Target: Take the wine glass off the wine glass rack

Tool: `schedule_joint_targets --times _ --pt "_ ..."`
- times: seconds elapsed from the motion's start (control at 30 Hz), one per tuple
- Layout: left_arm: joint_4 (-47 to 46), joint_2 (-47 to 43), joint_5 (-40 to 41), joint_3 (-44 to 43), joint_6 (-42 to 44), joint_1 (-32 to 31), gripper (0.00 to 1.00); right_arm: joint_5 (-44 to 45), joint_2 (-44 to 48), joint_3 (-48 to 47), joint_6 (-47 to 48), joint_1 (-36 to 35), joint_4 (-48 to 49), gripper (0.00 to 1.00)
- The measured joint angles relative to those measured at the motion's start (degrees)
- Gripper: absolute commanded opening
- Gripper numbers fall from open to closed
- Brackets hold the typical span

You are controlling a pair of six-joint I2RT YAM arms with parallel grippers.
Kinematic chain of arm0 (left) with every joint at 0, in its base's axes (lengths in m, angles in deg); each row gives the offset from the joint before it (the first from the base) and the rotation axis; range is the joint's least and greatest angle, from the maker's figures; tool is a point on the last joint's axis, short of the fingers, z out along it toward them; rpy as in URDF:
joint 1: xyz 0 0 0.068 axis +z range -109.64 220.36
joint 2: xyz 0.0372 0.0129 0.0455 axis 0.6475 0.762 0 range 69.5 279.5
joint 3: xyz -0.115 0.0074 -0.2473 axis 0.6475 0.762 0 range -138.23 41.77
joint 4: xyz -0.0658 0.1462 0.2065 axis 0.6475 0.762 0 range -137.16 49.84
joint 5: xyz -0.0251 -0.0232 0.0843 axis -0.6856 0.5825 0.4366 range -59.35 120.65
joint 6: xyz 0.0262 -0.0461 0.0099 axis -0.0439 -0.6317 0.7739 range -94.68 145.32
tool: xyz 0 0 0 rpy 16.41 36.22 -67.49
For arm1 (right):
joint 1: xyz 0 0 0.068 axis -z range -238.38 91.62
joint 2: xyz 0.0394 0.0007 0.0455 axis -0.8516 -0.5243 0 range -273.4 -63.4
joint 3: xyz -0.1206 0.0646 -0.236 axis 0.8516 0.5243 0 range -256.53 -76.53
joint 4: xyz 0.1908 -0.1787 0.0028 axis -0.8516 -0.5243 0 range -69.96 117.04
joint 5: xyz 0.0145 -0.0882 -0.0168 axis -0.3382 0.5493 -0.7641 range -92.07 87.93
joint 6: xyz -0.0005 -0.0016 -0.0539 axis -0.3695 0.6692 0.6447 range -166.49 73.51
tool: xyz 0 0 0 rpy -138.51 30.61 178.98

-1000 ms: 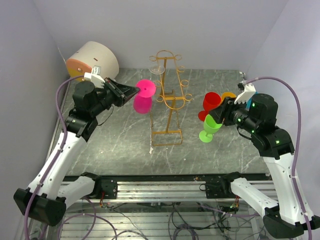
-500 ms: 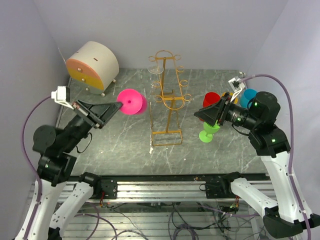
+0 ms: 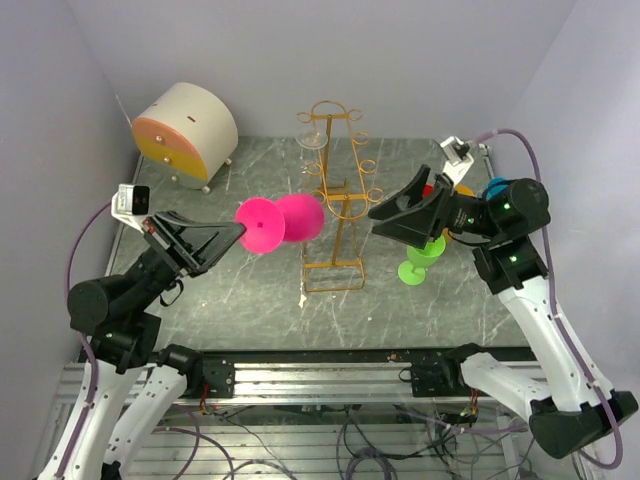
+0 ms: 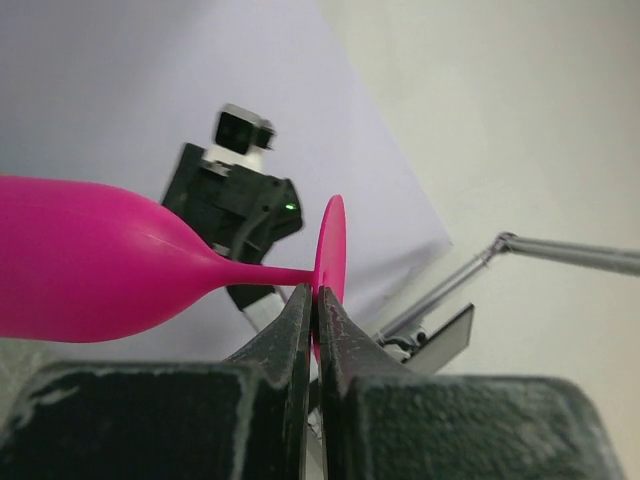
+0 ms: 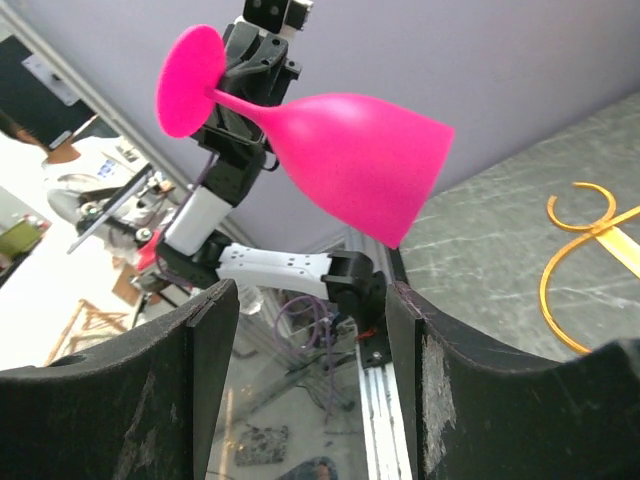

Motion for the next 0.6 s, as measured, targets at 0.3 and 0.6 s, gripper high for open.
schedule_joint_targets --times 0.3,0.6 --pt "-4.8 -1.6 -2.1 -4.3 -2.1 0.0 0.1 2.7 -6.3 -1.2 -0.1 -11.8 3.8 0.6" --pt "-6.1 -3.0 -2.4 -4.8 -2.5 0.0 0.09 3.7 -9.0 -3.2 0.7 -15.1 8.5 0.6"
